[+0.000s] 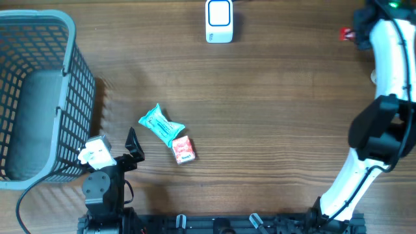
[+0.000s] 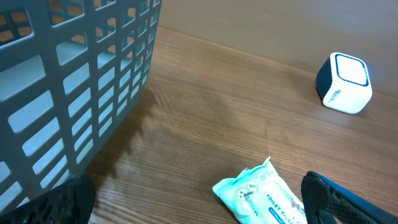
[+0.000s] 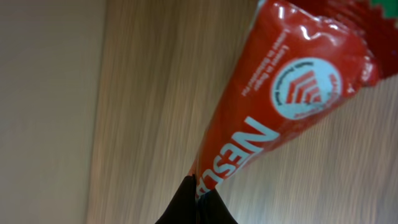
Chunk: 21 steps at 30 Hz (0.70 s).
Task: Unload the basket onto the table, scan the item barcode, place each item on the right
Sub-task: 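Carry the Nescafé stick right and set it down, then reach the right gripper to the teal wipes pack and grasp it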
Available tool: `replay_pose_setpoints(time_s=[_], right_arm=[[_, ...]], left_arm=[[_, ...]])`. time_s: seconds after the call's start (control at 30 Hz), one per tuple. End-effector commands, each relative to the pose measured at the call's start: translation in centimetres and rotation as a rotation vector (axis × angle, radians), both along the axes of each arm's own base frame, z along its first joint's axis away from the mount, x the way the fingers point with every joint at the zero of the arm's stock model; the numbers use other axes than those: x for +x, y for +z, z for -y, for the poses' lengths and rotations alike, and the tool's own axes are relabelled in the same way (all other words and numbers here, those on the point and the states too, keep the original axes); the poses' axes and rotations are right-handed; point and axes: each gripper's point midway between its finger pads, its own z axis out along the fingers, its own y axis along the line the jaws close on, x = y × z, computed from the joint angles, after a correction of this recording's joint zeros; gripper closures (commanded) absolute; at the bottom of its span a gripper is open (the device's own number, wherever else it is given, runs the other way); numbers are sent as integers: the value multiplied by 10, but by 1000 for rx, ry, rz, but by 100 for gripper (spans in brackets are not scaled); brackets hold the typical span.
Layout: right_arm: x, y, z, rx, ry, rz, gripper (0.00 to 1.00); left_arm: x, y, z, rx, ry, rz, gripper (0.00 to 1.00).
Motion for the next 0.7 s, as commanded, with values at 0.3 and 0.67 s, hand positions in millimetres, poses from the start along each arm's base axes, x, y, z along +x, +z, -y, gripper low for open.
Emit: replay_pose_setpoints(time_s=[0.3, 0.67], right_arm=[[34, -14, 54, -190, 244, -12, 1], [-60, -5, -339, 325, 1503, -112, 0]], left_arm=[[0, 0, -4, 23, 15, 1, 0], [0, 0, -4, 23, 15, 1, 0]])
